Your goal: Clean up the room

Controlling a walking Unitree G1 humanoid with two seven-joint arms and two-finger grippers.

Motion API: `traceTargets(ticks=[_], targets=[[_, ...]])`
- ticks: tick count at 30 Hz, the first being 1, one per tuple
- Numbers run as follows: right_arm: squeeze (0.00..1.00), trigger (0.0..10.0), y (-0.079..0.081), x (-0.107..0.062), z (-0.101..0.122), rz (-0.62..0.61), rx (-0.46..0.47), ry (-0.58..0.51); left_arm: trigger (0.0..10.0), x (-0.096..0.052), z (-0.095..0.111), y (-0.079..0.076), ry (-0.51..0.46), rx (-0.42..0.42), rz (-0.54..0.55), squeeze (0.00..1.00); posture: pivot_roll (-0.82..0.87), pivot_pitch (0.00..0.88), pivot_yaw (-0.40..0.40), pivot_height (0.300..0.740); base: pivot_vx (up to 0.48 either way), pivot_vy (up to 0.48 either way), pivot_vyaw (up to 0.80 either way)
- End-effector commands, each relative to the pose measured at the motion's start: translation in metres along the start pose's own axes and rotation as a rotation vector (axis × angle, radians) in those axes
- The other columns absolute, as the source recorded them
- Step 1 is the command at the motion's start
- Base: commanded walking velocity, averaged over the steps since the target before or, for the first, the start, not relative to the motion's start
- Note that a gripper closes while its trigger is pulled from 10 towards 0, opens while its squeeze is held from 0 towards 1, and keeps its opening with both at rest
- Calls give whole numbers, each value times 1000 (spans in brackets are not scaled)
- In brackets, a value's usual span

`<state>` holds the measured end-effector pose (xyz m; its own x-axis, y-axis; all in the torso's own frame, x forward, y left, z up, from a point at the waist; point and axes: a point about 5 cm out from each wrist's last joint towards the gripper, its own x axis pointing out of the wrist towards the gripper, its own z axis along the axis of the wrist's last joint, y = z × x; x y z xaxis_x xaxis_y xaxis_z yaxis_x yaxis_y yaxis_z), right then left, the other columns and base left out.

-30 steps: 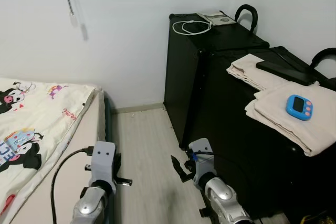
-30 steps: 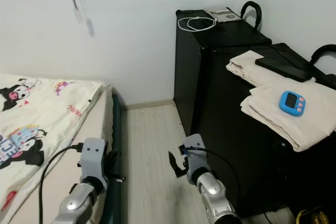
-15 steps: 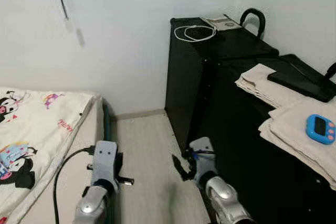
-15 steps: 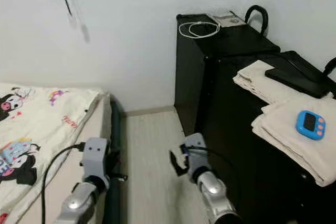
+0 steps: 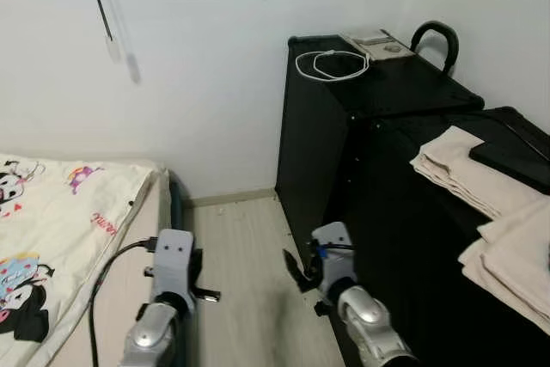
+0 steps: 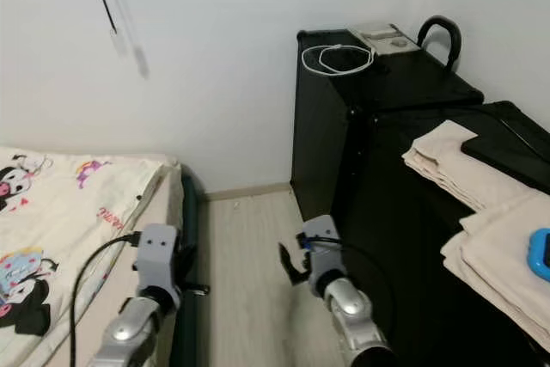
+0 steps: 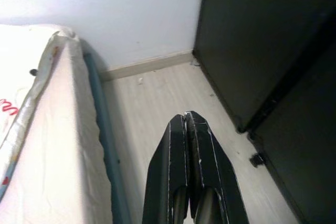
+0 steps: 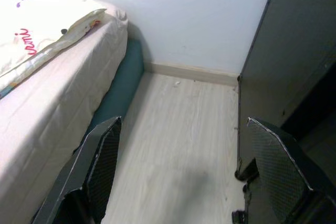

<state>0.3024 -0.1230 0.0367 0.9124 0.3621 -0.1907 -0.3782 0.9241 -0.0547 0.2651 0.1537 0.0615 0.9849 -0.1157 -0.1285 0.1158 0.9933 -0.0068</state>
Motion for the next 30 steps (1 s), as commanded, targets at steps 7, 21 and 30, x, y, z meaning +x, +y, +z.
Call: traceTargets(ticks=[7, 21, 30], targets=[[0, 10000, -5, -2, -3, -19, 9, 8, 10000, -1, -6, -2, 23, -9, -5, 0, -17, 98, -17, 740, 289, 0, 0], [0, 10000, -5, -2, -1, -15, -23, 0, 10000, 0, -5, -1, 22, -7, -6, 0, -16, 102, -15, 740, 291, 0, 0], [0, 10000, -4, -2, -2, -14, -29, 3, 10000, 0, -5, -1, 21, -5, -8, 0, -15, 99, -13, 740, 293, 0, 0]])
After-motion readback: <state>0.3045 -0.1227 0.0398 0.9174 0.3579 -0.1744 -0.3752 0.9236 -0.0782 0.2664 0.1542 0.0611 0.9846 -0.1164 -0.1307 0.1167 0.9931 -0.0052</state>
